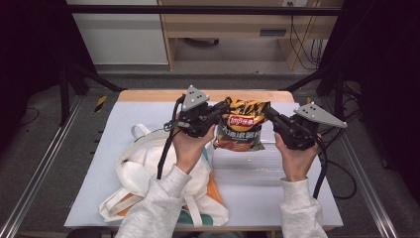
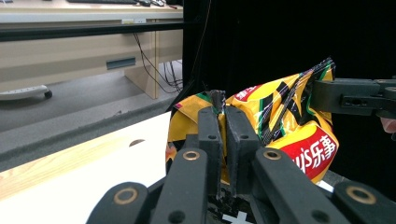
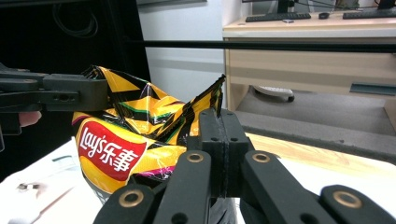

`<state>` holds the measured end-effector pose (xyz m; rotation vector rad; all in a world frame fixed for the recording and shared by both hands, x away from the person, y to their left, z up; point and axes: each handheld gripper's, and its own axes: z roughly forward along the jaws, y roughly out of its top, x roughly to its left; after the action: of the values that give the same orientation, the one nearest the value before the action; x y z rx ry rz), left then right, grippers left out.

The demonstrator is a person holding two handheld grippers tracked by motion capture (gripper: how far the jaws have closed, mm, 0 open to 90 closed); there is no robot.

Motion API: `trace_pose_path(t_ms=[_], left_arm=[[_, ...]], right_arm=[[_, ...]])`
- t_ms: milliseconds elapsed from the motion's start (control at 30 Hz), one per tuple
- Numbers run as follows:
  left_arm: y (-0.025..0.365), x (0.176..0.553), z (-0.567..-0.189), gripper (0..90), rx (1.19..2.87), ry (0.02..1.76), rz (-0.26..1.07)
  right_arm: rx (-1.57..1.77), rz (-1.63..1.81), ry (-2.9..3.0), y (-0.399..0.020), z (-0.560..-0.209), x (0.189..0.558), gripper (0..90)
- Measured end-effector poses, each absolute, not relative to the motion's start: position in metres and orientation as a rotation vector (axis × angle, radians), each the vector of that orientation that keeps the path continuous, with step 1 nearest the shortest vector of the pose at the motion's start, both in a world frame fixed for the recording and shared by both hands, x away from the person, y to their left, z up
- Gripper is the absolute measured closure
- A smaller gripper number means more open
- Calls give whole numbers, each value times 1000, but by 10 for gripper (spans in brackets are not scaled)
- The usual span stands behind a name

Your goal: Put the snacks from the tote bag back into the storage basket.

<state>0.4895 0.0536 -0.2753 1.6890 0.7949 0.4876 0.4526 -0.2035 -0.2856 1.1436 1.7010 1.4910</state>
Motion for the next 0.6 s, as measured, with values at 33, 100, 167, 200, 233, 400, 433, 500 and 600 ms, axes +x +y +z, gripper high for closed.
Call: trace_pose_path(t_ms=[33, 100, 167, 200, 233, 400, 433, 500, 600], left_arm=[[53, 491, -277, 858, 1691, 798, 490], [52, 494, -280, 858, 1694, 804, 489], [51, 497, -284, 858, 1693, 812, 481], [51, 499, -286, 858, 1692, 815, 473], [51, 501, -287, 858, 1690, 818, 469], [48, 507, -295, 858, 1694, 825, 453], [47, 508, -296, 858, 1695, 826, 453], [46, 510, -298, 858, 1702, 827, 452], [44, 512, -301, 858, 1712, 834, 456]], right_arm=[[1149, 1485, 1702, -204, -288, 455, 900], [1162, 1469, 1709, -204, -292, 460, 900], [1164, 1467, 1713, -204, -293, 462, 900], [1168, 1462, 1717, -204, -295, 464, 900], [1172, 1457, 1718, -204, -296, 466, 900], [1187, 1435, 1727, -205, -301, 469, 900], [1197, 1430, 1725, -206, -303, 470, 900], [1198, 1428, 1727, -206, -303, 471, 900], [1211, 1415, 1731, -207, -307, 474, 900]])
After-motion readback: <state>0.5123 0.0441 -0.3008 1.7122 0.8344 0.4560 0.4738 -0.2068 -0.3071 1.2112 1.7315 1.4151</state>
